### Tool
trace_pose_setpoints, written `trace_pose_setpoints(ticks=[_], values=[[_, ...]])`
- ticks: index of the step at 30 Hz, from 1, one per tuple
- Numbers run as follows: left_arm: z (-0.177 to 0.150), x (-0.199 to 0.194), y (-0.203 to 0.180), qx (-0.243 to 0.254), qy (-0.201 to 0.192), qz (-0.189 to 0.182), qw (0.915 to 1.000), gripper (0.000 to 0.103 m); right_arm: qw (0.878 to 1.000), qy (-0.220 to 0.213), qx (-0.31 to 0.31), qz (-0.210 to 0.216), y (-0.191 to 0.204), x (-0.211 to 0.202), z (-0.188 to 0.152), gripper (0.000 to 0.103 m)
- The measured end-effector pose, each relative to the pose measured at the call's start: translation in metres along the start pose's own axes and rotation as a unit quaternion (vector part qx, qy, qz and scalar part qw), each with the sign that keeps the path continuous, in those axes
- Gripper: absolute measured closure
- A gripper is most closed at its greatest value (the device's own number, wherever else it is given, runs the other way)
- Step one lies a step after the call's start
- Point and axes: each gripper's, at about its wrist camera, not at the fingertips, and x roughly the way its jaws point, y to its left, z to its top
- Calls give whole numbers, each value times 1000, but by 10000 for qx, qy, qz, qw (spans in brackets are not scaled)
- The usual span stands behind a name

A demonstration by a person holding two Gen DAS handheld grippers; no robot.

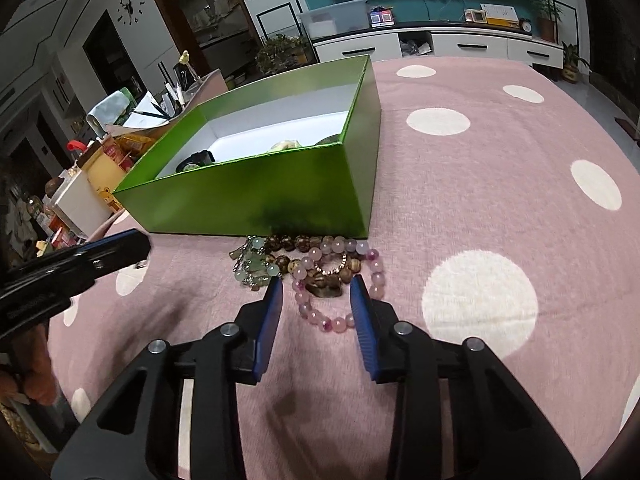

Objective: Organize jewelry

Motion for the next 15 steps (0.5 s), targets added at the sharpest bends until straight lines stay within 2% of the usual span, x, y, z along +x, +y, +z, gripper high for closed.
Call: trace_pose_setpoints(ticks=[9,12,15], values=[[-5,-7,4,-1,-62,-83,9999,90,9999,111,-87,-78,3,13,4,75],[-6,-8,5,1,-78,-105,9999,90,9999,106,-81,-69,2,13,5,82],[-8,-9,5,13,-81,-126,9999,90,9999,54,-84,-118,1,10,4,82]])
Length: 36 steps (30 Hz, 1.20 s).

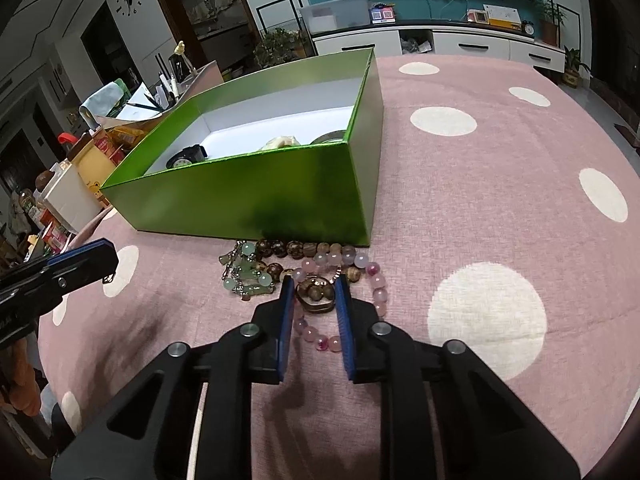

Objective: Organize jewelry

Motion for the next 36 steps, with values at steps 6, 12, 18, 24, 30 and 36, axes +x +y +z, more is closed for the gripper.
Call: trace_pose_setpoints(ticks=[6,12,18,24,30,36], values=[[-2,-3,1,6,5,-21,10000,90,9999,-165,30,6,0,-12,-1,82],[0,-9,5,-29,-66,-33,10000,90,9989,-466,14,107,2,-40,4,82],[8,-20,5,13,-262,27,9997,90,9965,-783,-127,244,11,-62,19,82],[28,-25,7,118,-469,157,9987,90,9946,-918,-288,386,23,-65,32,82],[55,-15,12,97,-555,288,9980,90,9938,-926,-403,454,31,-54,46,82],[81,5,21,67,-514,433,9977,90,9936,-943,-466,421,36,-43,63,82]])
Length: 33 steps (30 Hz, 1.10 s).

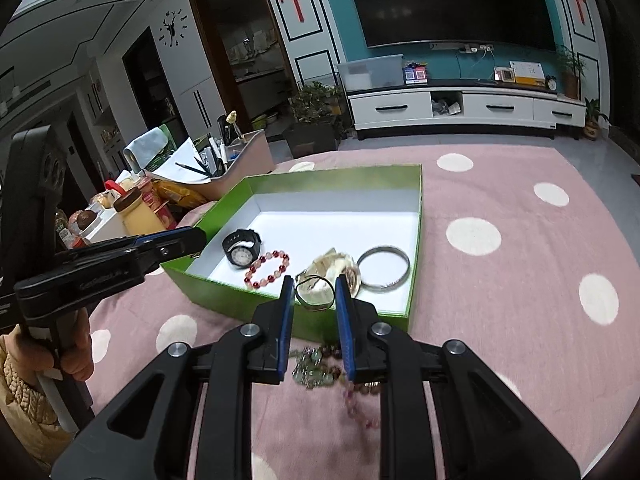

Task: Organize jewelry
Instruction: 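Carry the gold charm and silver ring over the green box with both tools, then open the left tool releasing the charm while the right tool releases the ring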

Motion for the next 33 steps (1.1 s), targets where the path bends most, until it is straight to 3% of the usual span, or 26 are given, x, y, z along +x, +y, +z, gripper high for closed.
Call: trace_pose_setpoints(ticks=[12,26,29,30,31,33], values=[[24,51,7,148,269,270,9992,90,10000,28,-29,-49,0,33,34,82],[28,101,32,-368,760,-46,9964,89,9983,521,252,-87,-7,98,43,82],[28,103,35,-444,753,-69,9961,83,9975,605,352,-106,-12,104,43,80],[29,102,36,-458,729,-55,9963,79,9973,594,398,-152,-14,103,43,74],[29,101,37,-478,705,-66,9963,67,9972,579,445,-165,-17,101,43,68],[31,96,40,-536,645,-78,9964,51,9971,523,538,-150,-22,97,42,67]])
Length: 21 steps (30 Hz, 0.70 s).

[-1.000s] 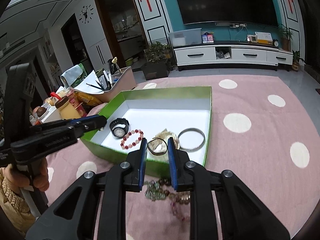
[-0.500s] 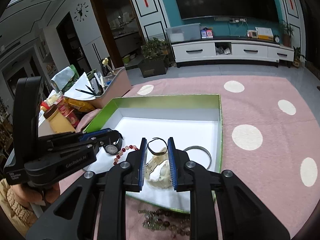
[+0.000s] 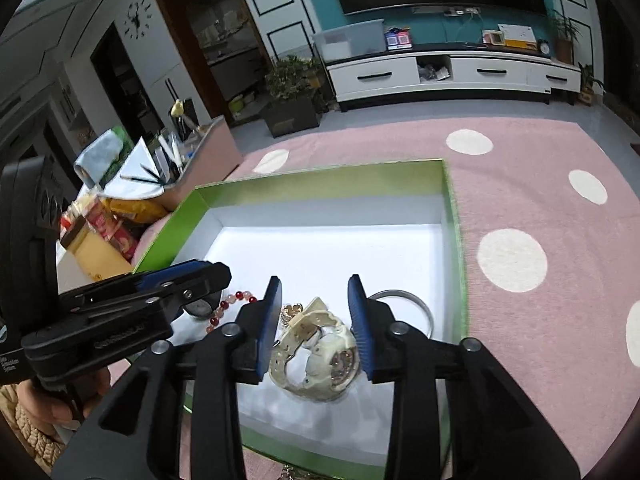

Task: Organize jewelry
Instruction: 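Open the left tool releasing the charm while the right tool releases the ring, then withdraw both tools from the box toward the remaining jewelry on the cloth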

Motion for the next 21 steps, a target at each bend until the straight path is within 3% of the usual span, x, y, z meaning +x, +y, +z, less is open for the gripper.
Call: trace_pose_setpoints(ticks=[9,12,21], values=[[-8,-40,6,-146,-266,-46,9995,18,9995,-249,201,-22,-20,-49,-12,64],[-14,-53,5,-223,-309,-98,9992,7,9992,-304,257,-80,-28,-68,-20,58],[-53,-86,-2,-482,-219,-435,9977,2,9982,-337,455,-211,-44,-112,-53,58]])
